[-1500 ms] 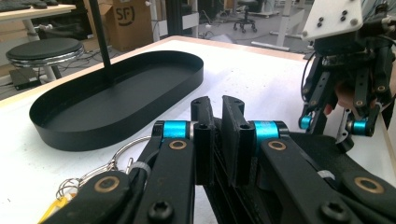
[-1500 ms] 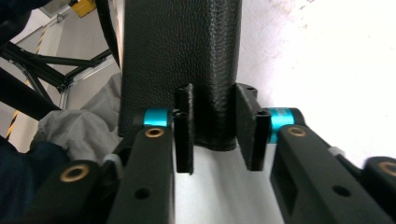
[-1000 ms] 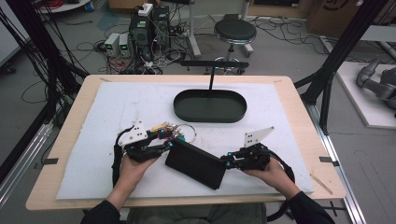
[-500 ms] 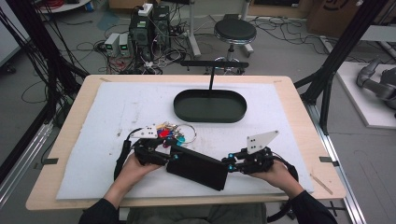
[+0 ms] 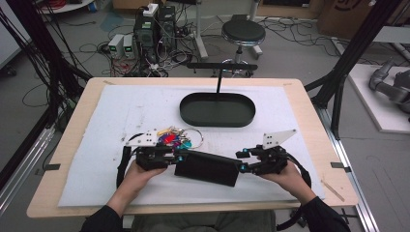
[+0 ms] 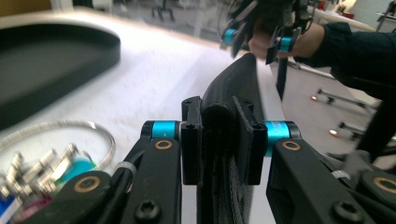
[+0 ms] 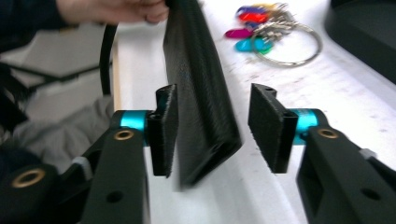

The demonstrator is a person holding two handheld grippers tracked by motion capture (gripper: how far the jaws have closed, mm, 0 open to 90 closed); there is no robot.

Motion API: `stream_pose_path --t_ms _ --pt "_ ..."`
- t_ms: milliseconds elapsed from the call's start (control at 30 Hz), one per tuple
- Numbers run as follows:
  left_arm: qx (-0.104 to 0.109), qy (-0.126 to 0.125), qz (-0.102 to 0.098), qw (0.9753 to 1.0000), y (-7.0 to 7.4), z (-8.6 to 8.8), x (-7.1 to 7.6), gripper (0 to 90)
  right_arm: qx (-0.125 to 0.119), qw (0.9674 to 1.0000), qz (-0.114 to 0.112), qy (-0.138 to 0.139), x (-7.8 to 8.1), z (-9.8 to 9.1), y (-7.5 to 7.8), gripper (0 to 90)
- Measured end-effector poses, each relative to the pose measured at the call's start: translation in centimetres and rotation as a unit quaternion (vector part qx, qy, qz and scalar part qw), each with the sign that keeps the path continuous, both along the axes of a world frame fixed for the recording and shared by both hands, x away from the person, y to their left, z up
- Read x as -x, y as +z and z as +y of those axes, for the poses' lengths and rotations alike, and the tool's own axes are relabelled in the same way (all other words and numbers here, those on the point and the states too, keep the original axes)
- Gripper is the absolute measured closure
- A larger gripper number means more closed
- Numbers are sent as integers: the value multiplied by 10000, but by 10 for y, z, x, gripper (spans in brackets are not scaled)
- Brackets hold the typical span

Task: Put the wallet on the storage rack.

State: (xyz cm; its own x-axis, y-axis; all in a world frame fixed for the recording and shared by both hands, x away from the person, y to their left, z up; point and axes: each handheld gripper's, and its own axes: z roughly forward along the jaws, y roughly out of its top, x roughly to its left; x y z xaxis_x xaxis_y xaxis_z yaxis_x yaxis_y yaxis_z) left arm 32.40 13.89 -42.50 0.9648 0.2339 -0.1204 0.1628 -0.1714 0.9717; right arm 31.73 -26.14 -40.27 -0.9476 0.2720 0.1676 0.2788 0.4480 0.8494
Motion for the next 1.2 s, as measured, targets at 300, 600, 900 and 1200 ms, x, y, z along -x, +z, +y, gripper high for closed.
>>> stream_pose_path --t_ms 300,600,900,1200 --pt "311 54 -478 9984 0 -2 7 757 -263 9977 -119 -611 -5 -9 -4 377" --pt "717 -47 -524 9960 5 -6 11 755 -298 9986 -106 -426 -4 -1 -7 509" --pt "611 49 -485 9969 5 -6 11 717 -421 9987 -289 -48 0 -5 -3 767" --pt "287 339 -252 9987 7 -9 9 460 -555 9973 -463 -131 3 -10 2 774"
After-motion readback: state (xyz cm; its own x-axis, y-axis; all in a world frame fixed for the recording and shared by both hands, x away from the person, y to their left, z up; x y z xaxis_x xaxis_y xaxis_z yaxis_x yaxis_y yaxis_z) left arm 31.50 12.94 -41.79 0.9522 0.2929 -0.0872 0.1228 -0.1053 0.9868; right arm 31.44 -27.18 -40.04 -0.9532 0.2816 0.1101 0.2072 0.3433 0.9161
